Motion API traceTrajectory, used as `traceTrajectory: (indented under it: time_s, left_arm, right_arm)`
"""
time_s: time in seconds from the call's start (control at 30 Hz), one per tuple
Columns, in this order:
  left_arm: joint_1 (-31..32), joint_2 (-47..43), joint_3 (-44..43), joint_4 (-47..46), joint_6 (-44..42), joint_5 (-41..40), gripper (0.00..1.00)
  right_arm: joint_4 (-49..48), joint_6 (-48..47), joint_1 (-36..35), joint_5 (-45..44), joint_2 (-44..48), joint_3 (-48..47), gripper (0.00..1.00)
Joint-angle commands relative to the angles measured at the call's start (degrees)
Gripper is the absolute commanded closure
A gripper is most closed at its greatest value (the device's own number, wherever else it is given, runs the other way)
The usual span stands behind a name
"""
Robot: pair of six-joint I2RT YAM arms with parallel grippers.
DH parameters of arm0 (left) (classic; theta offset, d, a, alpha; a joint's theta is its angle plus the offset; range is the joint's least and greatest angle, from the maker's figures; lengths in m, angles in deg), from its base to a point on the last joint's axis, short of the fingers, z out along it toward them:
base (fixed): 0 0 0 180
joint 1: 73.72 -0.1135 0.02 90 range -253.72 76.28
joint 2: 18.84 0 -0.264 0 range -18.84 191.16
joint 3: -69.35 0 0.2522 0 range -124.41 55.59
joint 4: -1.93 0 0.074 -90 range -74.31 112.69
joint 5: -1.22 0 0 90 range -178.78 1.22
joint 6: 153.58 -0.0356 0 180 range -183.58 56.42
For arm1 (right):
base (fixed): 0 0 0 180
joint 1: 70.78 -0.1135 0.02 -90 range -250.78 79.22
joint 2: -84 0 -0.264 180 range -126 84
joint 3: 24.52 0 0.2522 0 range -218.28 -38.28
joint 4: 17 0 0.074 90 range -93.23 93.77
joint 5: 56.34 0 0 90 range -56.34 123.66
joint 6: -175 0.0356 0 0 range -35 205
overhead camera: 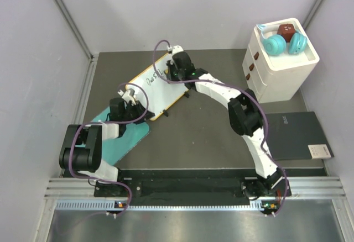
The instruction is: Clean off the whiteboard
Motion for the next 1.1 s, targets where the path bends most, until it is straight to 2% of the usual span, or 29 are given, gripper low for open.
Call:
traceTrajectory:
  time_s: [0.0, 0.1, 0.27, 0.57, 0.77, 1.07]
  left_arm:
    - [0.71, -1.00, 0.83, 1.24, -4.41, -3.97, 1.00]
    - [0.88, -1.17, 0.83, 1.33, -4.50, -4.32, 1.00]
    - [0.97, -1.26, 0.91, 1.41, -4.50, -4.32, 1.00]
    - [1.15, -1.70, 1.18, 1.15, -4.67, -4.41, 1.00]
    - [1.41, -1.88, 1.27, 1.24, -4.85, -4.59, 1.00]
    - [1.76, -1.97, 1.18, 1.50, -5.11, -4.94, 1.00]
  right_arm:
    - [5.23, -4.85, -4.01, 10.48, -1.82, -8.22, 1.00]
    - [6.81, -6.26, -6.47, 10.40, -2.18, -10.25, 1.00]
    - [9.27, -9.69, -11.48, 3.46, -5.42, -14.20, 1.00]
    - [4.01, -9.60, -12.46, -17.28, -9.21, -13.77, 1.00]
    - [2.50, -8.91, -9.47, -17.91, -9.65, -14.20, 1.00]
    - [6.28, -3.28, 0.72, -12.80, -10.88, -14.12, 1.00]
